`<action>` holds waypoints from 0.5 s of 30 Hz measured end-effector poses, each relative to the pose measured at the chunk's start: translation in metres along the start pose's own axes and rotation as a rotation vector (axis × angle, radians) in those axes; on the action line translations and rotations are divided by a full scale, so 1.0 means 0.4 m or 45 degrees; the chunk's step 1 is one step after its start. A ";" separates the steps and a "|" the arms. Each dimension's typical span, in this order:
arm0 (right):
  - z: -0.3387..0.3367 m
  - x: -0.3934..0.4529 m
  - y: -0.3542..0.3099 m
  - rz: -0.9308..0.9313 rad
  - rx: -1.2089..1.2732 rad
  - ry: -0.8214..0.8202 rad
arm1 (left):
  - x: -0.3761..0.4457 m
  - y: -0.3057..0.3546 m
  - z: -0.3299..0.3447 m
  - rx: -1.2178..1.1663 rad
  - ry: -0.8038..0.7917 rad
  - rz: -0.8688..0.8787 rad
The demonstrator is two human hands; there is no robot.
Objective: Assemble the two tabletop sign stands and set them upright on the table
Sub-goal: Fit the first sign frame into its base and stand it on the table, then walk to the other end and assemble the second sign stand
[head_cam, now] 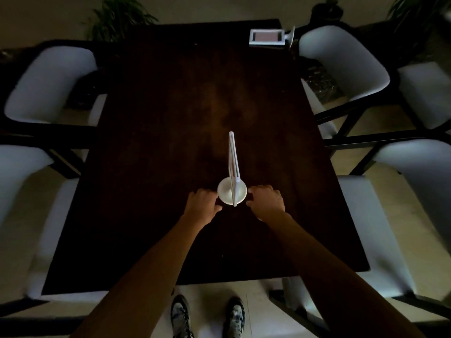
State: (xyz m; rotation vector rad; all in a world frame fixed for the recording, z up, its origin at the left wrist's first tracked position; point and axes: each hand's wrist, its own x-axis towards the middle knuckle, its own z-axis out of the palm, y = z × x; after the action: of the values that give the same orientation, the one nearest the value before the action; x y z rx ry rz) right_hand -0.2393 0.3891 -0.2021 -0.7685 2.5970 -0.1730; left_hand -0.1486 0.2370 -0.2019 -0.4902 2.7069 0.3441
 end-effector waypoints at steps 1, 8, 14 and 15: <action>-0.009 -0.018 0.005 0.017 0.027 -0.022 | -0.021 0.000 0.002 -0.029 -0.044 -0.019; -0.064 -0.181 0.052 0.157 0.206 -0.026 | -0.152 0.059 -0.012 -0.139 -0.207 0.056; -0.105 -0.393 0.098 0.360 0.313 0.164 | -0.228 0.203 -0.041 -0.068 -0.171 0.391; -0.109 -0.446 0.110 0.416 0.312 0.196 | -0.253 0.240 -0.047 -0.054 -0.175 0.461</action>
State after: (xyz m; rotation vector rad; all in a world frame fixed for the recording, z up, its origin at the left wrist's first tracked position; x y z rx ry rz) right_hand -0.1447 0.5229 -0.1086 -0.2494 2.7319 -0.4558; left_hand -0.1024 0.3482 -0.1288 0.0185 2.6489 0.5111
